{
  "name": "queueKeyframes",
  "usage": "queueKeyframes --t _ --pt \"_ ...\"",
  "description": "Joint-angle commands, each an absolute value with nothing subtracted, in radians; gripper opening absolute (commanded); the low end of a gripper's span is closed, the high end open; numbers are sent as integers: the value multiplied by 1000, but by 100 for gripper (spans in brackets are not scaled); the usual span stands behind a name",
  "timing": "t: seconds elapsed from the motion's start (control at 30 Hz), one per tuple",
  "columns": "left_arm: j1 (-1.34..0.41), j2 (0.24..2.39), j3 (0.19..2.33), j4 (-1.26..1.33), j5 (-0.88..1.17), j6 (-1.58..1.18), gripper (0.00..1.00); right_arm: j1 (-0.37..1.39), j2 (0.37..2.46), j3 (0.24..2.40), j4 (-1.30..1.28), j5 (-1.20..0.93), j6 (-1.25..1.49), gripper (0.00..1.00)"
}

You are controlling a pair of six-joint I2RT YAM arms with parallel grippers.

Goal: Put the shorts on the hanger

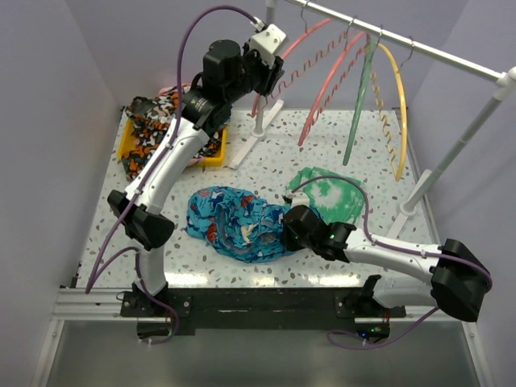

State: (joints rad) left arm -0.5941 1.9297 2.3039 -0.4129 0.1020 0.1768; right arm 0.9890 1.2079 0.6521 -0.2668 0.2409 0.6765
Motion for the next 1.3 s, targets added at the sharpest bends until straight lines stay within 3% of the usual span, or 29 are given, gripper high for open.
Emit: queueKeyframes --t 0.0,0.27,0.37,0.53,0.63,1.27 --pt "-591 1933 2301 -410 112 186 43 991 1223 670 -235 221 661 0" --pt "-591 1933 2260 -391 112 155 45 991 1247 678 -232 209 653 0" --pt "-591 1931 2253 -380 110 137 38 991 1253 672 -226 201 658 0" --pt "-591 1925 2252 -365 109 114 20 991 1262 664 -216 198 661 0" --pt "-591 1924 2250 -350 97 109 0 991 1261 661 -218 198 661 0" --pt "-591 1776 2083 -42 -40 75 0 991 1250 660 -229 222 661 0"
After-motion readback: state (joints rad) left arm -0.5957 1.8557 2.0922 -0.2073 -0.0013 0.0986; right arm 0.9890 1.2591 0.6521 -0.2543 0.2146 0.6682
